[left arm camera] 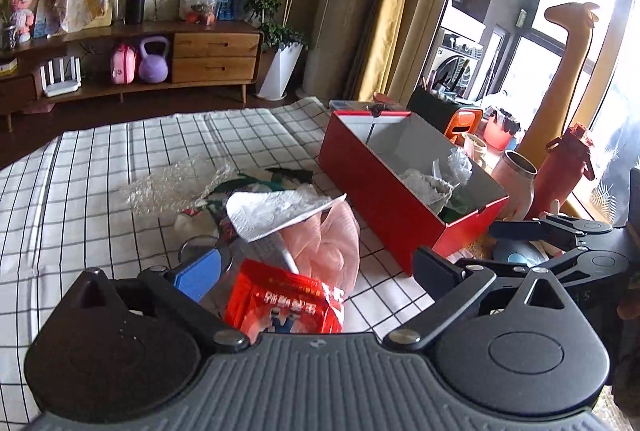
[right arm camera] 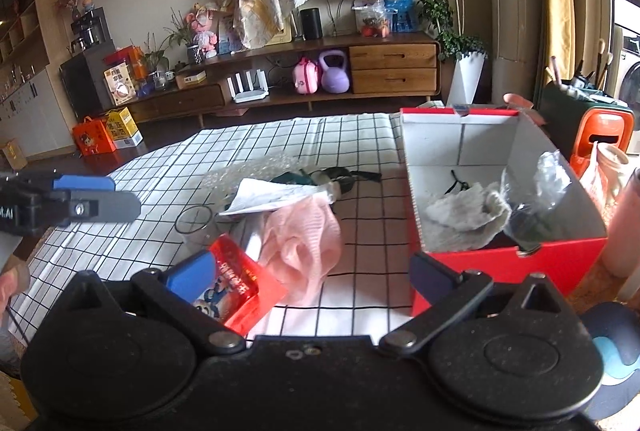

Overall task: Organize soft objects
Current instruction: 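Grasp the red snack bag with the left gripper while the right gripper grasps the pink mesh puff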

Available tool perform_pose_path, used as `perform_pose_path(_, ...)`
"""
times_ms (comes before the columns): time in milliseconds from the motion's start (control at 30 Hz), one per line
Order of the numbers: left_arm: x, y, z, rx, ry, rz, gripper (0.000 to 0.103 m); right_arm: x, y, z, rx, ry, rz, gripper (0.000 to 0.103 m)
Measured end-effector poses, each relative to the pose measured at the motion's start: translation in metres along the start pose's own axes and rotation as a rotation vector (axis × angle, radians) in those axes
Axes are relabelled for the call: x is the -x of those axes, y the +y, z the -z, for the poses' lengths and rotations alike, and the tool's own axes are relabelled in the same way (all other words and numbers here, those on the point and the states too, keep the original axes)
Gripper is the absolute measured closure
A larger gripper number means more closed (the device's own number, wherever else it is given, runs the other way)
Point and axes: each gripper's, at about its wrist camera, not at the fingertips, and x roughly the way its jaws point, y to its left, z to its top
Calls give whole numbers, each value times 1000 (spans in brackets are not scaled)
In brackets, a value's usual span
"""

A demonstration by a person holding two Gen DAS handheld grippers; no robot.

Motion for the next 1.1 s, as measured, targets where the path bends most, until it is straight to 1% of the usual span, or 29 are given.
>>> perform_pose_path(67, 0, 7, 12, 30, -1, -7, 0, -6, 7, 2, 8, 12, -6, 0)
perform_pose_path(133, -2, 10, 25, 30, -6, -27, 1, -12, 17, 4, 31, 21, -6, 0)
perform_pose_path(267, -12, 13, 50, 13, 26, -21, 1, -25, 28, 5, 71, 52, 9, 0)
perform_pose_path(400, -29, 6, 67, -41, 63, -32, 1, -39, 27, 5, 72, 84, 26, 1)
perform_pose_path(700, -67, 16, 81, -66, 128, 9, 1, -74, 19, 7, 76, 151, 37, 3)
perform_pose_path(833, -84, 15, 88, -86, 197, 34, 1, -89, 13, 5, 71, 173, 40, 3)
perform_pose_path(967, -94, 10, 94, -151, 203, -4, 1, -100, 8, 4, 69, 185, 35, 3)
perform_pose_path(1100, -106, 15, 94, -149, 210, -42, 1, -110, 6, 1, 72, 197, 33, 4)
